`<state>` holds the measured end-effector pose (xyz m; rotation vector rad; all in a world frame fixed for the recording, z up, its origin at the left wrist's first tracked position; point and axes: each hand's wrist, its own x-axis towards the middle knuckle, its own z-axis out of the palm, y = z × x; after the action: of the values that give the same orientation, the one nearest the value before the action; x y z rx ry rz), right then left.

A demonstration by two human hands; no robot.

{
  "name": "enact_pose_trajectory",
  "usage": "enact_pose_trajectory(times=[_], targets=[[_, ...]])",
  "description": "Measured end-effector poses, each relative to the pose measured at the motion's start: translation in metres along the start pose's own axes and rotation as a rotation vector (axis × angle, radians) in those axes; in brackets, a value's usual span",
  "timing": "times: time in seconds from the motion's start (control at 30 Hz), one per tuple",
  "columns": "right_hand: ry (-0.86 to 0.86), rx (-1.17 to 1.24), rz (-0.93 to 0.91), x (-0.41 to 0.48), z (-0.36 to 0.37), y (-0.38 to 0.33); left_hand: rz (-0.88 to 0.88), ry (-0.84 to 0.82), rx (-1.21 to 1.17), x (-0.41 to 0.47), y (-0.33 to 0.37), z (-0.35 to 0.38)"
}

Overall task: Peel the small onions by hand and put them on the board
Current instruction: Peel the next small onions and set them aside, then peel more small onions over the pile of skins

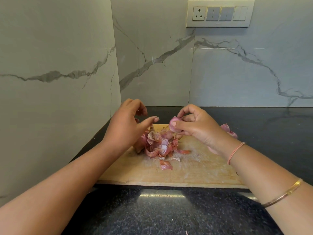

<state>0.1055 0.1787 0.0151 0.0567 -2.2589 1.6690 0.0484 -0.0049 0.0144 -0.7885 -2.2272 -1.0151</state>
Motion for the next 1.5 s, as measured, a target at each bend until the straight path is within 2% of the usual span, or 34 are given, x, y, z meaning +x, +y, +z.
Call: enact_pose_trajectory(times=[0.2, 0.47, 0.63, 0.77, 0.9, 1.17, 1.5], targets=[[0.021, -0.425, -0.092, 0.001, -0.006, -0.002, -0.072, -0.016, 0.009, 0.001, -0.002, -0.002], [0.02, -0.652, -0.034, 0.001, -0.031, -0.011, -0.095, -0.019, -0.067, 0.0, 0.003, -0.006], [0.078, -0.645, 0.083, -0.004, -0.051, -0.021, -0.095, -0.078, -0.107, -0.003, 0.006, -0.007], [0.125, -0.512, 0.309, -0.005, -0.07, -0.021, -0.109, -0.067, -0.099, -0.004, 0.007, -0.006], [0.096, -0.616, 0.473, -0.002, -0.09, -0.021, -0.08, -0.035, -0.038, -0.003, 0.006, -0.007], [-0.036, -0.834, 0.656, -0.004, -0.112, -0.006, -0.046, -0.031, 0.049, -0.001, 0.004, -0.005], [-0.044, -0.784, 0.734, -0.008, -0.114, 0.0, -0.134, -0.028, 0.06, -0.002, 0.005, -0.005]])
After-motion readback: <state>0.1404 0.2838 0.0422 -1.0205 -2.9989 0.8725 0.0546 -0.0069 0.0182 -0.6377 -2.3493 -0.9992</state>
